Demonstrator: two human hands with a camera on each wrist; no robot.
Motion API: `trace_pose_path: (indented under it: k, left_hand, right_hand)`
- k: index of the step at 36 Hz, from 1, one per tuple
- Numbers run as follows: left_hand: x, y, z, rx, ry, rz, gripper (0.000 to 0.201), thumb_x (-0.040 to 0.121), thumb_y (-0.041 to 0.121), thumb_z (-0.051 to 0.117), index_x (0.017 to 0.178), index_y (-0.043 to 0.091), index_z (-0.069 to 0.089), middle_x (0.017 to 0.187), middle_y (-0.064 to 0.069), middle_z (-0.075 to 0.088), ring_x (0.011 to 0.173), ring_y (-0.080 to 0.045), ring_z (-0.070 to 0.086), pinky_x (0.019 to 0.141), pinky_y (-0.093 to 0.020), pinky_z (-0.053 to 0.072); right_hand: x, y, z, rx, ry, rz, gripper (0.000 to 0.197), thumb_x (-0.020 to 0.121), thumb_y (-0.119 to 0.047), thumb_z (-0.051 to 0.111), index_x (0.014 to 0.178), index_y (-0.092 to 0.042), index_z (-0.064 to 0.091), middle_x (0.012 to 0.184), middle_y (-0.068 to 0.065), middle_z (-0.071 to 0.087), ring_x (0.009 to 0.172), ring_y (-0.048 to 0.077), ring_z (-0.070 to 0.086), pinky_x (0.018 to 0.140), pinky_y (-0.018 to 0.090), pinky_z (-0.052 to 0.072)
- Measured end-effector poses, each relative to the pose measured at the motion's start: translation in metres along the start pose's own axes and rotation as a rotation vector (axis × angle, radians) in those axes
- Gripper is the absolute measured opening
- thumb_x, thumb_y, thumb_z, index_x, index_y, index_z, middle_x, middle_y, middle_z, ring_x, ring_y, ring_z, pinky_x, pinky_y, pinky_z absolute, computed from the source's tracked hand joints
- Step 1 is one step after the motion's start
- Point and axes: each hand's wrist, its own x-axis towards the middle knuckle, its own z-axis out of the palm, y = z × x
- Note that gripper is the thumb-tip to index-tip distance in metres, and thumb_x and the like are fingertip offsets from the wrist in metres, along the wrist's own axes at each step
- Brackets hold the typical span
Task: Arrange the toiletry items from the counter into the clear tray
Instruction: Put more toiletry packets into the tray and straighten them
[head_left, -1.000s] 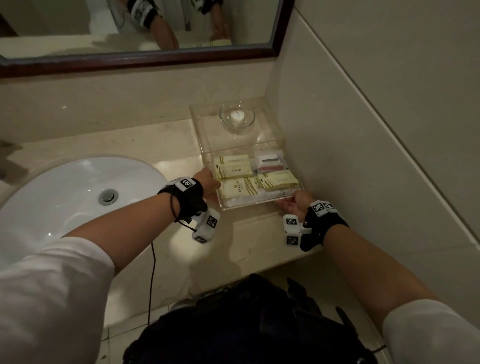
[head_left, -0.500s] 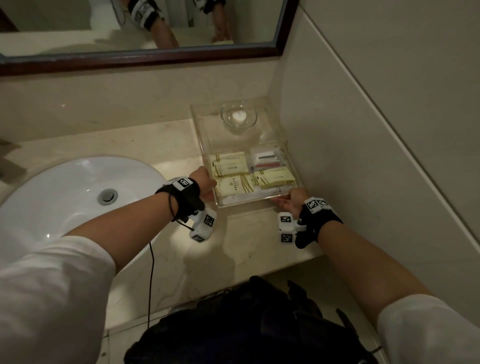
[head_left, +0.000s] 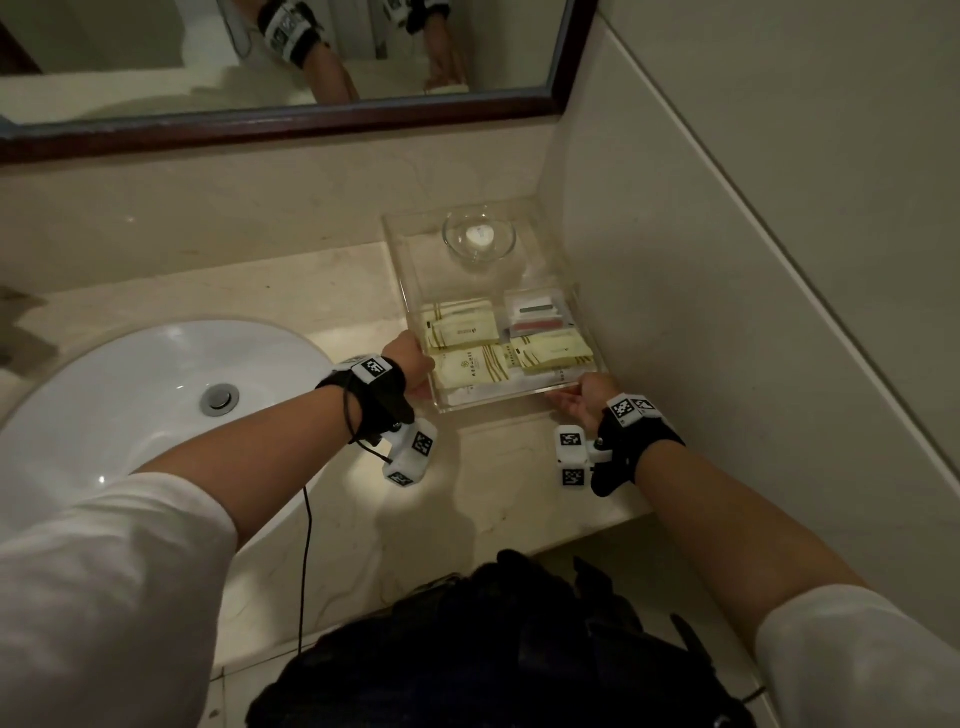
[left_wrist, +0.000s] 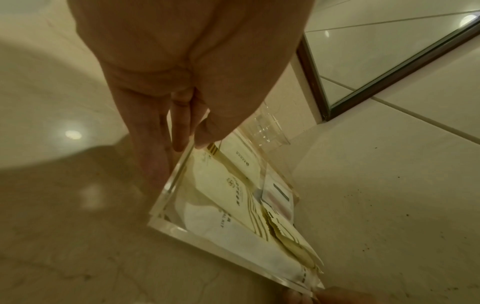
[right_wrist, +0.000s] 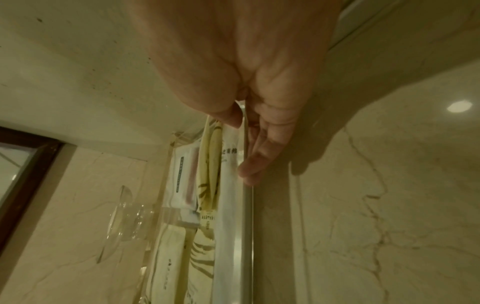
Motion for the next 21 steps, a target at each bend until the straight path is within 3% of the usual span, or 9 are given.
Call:
trace_pose_path:
  k: [3, 9, 14, 18, 19, 21]
  left_hand:
    - [0.008, -0.003, 0.001, 0.008, -0.005, -0.01, 0.021, 0.085, 0.007, 0.05, 0.103, 0.001, 0.059, 0.103, -0.021, 0.067, 0.091, -0.035, 0.067, 0.08, -0.048, 0.057]
    - [0.013, -0.005, 0.002, -0.007, 0.015, -0.024, 0.024, 0.087, 0.011, 0.049, 0.107, 0.0, 0.055, 0.101, -0.02, 0.067, 0.088, -0.037, 0.067, 0.076, -0.047, 0.058]
    - [0.008, 0.002, -0.005, -0.087, 0.024, -0.049, 0.016, 0.093, 0.01, 0.042, 0.103, 0.003, 0.053, 0.094, -0.015, 0.063, 0.08, -0.035, 0.067, 0.061, -0.04, 0.059]
    - [0.03, -0.008, -0.004, -0.164, 0.035, -0.069, 0.024, 0.09, 0.013, 0.043, 0.108, 0.004, 0.058, 0.105, -0.017, 0.067, 0.09, -0.035, 0.066, 0.08, -0.047, 0.056]
    - [0.028, -0.007, -0.004, -0.209, 0.03, -0.08, 0.025, 0.091, 0.012, 0.043, 0.108, 0.004, 0.058, 0.105, -0.017, 0.067, 0.09, -0.034, 0.065, 0.08, -0.045, 0.056]
    - [0.018, -0.001, -0.005, -0.328, 0.014, -0.088, 0.021, 0.093, 0.004, 0.039, 0.103, 0.002, 0.058, 0.089, -0.014, 0.064, 0.075, -0.03, 0.062, 0.065, -0.037, 0.055]
  right_hand:
    - [0.004, -0.002, 0.0, -0.058, 0.01, 0.012, 0.039, 0.097, -0.001, 0.026, 0.132, 0.004, 0.041, 0.082, 0.02, 0.061, 0.067, 0.029, 0.063, 0.052, 0.039, 0.054]
    - [0.008, -0.001, 0.006, -0.064, 0.039, -0.022, 0.042, 0.098, -0.006, 0.024, 0.137, 0.002, 0.038, 0.077, 0.016, 0.062, 0.061, 0.025, 0.063, 0.045, 0.032, 0.053]
    - [0.011, -0.006, 0.013, -0.088, 0.048, -0.025, 0.042, 0.097, -0.007, 0.024, 0.136, 0.0, 0.039, 0.078, 0.016, 0.065, 0.062, 0.026, 0.066, 0.05, 0.035, 0.052]
    - [0.016, -0.013, 0.019, -0.086, 0.056, -0.024, 0.043, 0.097, -0.006, 0.025, 0.138, -0.001, 0.038, 0.078, 0.016, 0.065, 0.064, 0.027, 0.066, 0.049, 0.033, 0.054]
    - [0.016, -0.016, 0.021, -0.088, 0.053, -0.025, 0.042, 0.098, -0.005, 0.024, 0.137, -0.001, 0.039, 0.079, 0.016, 0.065, 0.065, 0.027, 0.066, 0.05, 0.034, 0.054]
    - [0.016, -0.02, 0.024, -0.096, 0.045, -0.03, 0.042, 0.098, -0.005, 0.023, 0.137, -0.001, 0.038, 0.08, 0.016, 0.064, 0.067, 0.027, 0.066, 0.054, 0.038, 0.054]
